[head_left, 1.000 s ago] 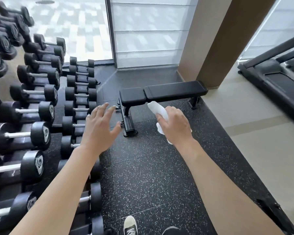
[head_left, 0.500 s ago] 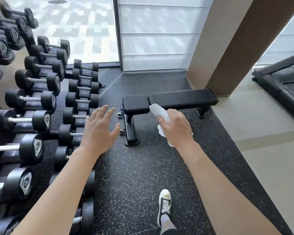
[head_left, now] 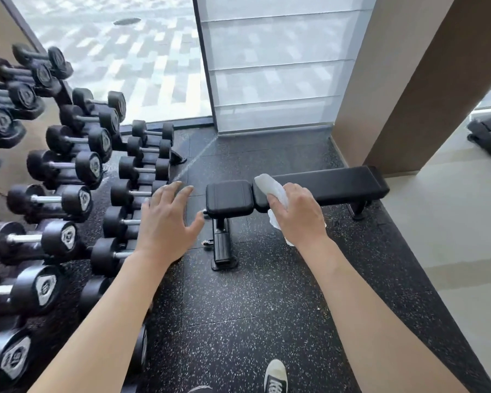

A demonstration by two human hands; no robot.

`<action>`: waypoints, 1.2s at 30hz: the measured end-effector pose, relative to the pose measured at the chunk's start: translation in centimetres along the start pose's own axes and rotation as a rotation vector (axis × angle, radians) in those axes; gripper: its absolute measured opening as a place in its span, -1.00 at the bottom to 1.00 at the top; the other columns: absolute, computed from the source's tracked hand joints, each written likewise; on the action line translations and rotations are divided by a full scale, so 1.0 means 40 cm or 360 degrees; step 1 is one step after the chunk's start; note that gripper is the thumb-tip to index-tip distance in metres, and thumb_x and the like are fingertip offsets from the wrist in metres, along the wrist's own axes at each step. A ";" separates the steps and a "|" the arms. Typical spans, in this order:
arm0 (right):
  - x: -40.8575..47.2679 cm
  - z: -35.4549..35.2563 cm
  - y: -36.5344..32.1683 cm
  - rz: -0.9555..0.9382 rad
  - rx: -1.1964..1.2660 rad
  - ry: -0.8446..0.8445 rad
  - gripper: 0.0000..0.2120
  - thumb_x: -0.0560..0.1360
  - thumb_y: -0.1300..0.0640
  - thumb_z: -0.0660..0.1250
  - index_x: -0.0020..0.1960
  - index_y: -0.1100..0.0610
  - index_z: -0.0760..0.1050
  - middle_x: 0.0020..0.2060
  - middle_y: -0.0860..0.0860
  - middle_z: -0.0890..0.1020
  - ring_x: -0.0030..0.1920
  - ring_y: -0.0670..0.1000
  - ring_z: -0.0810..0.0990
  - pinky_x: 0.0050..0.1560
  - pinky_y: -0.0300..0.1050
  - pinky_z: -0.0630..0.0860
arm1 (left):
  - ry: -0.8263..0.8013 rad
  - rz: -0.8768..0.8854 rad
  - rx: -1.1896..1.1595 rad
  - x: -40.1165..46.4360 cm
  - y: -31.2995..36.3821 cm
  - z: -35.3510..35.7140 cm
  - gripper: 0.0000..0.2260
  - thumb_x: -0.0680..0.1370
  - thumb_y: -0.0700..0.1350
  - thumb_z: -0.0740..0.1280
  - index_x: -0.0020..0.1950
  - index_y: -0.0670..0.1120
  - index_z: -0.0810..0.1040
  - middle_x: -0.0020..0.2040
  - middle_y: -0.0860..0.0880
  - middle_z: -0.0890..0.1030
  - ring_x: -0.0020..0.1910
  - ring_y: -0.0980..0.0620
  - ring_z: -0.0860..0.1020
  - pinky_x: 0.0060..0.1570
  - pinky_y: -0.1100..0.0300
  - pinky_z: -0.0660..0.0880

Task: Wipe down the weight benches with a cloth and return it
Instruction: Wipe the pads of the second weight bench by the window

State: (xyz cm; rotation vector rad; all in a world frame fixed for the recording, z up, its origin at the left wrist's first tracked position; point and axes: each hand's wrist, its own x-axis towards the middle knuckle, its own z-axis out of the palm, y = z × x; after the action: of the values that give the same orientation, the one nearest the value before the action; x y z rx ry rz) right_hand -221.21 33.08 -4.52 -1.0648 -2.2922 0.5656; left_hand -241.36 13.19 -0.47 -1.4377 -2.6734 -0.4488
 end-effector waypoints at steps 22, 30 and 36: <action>0.529 0.259 -0.064 0.0034 -0.0093 -0.0103 -0.68 0.65 -0.13 0.24 -0.13 0.09 0.39 -0.21 -0.01 0.50 -0.15 0.08 0.46 -0.19 -0.01 0.35 | 0.0030 0.0040 -0.0137 0.611 -0.241 0.114 -0.43 0.59 0.17 0.31 0.54 -0.07 0.44 0.54 -0.11 0.42 0.55 -0.15 0.32 0.50 -0.27 0.25; 0.731 0.386 -0.182 0.0118 -0.0082 -0.0091 -0.66 0.65 -0.13 0.25 -0.16 0.08 0.37 -0.24 -0.06 0.46 -0.15 0.05 0.45 -0.20 -0.04 0.28 | 0.0018 0.0072 -0.0214 0.846 -0.426 0.118 -0.42 0.57 0.15 0.36 0.54 -0.07 0.44 0.52 -0.11 0.44 0.53 -0.14 0.34 0.50 -0.24 0.29; 0.830 0.440 -0.222 0.0097 -0.0178 -0.0167 -0.68 0.64 -0.13 0.26 -0.17 0.05 0.35 -0.25 -0.10 0.44 -0.15 0.05 0.45 -0.21 -0.04 0.29 | -0.0026 0.0014 -0.0305 0.934 -0.488 0.150 -0.42 0.58 0.13 0.37 0.54 -0.08 0.43 0.54 -0.13 0.42 0.55 -0.15 0.33 0.51 -0.27 0.27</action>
State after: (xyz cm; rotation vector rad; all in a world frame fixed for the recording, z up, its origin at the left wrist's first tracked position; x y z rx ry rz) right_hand -255.14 51.42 -2.98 -1.1876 -2.4138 0.5337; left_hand -277.93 34.84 -3.00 -1.5047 -2.6990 -0.7132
